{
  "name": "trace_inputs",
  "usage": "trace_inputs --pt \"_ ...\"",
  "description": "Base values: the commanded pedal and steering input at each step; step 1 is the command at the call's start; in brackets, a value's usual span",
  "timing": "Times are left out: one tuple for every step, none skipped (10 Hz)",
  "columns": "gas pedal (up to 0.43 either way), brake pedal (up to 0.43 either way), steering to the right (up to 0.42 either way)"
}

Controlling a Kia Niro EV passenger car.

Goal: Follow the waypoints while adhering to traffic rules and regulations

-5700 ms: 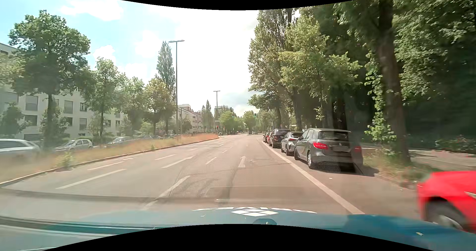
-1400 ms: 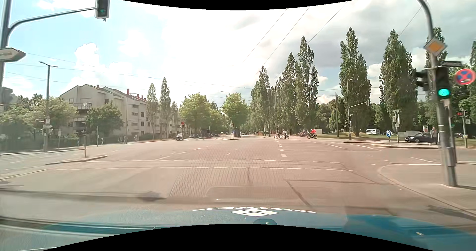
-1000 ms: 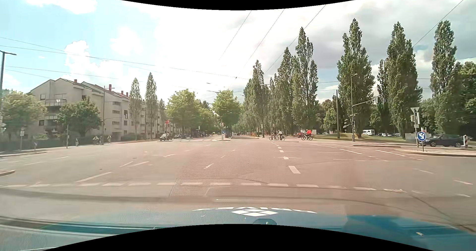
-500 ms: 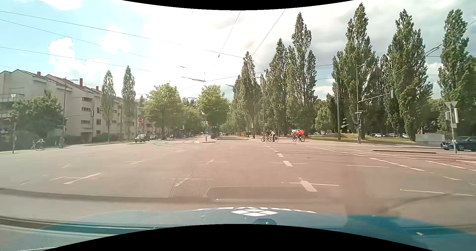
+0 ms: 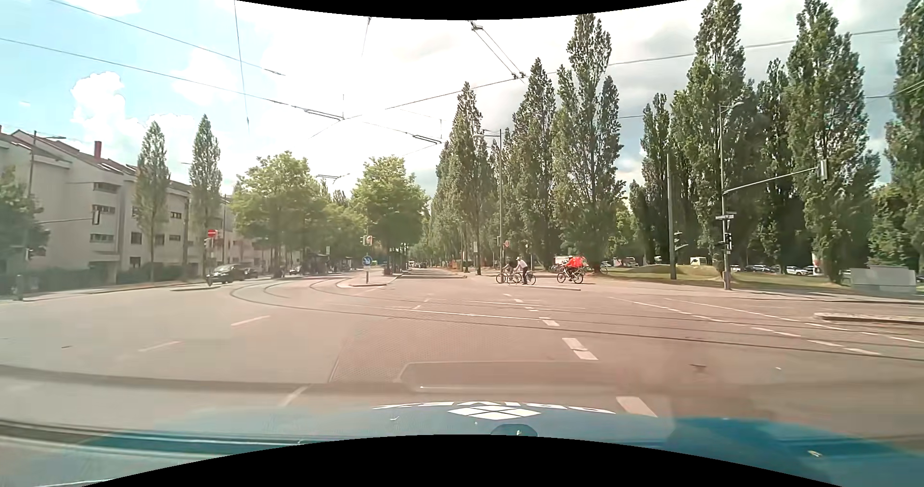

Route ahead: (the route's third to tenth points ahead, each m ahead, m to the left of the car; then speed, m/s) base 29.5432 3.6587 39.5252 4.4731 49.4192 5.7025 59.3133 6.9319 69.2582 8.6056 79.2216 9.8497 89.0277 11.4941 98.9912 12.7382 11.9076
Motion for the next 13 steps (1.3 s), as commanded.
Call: trace_inputs --pt "0.169 0.000 0.002" --pt "0.177 0.000 0.000" --pt "0.177 0.000 -0.008" --pt "0.177 0.000 -0.014" --pt "0.177 0.000 -0.020" --pt "0.177 0.000 -0.022" --pt "0.177 0.000 -0.022" --pt "0.177 0.000 -0.025" --pt "0.177 0.000 -0.025" --pt "0.177 0.000 -0.023" --pt "0.177 0.000 -0.023" --pt "0.189 0.000 -0.023" --pt "0.197 0.000 -0.023"
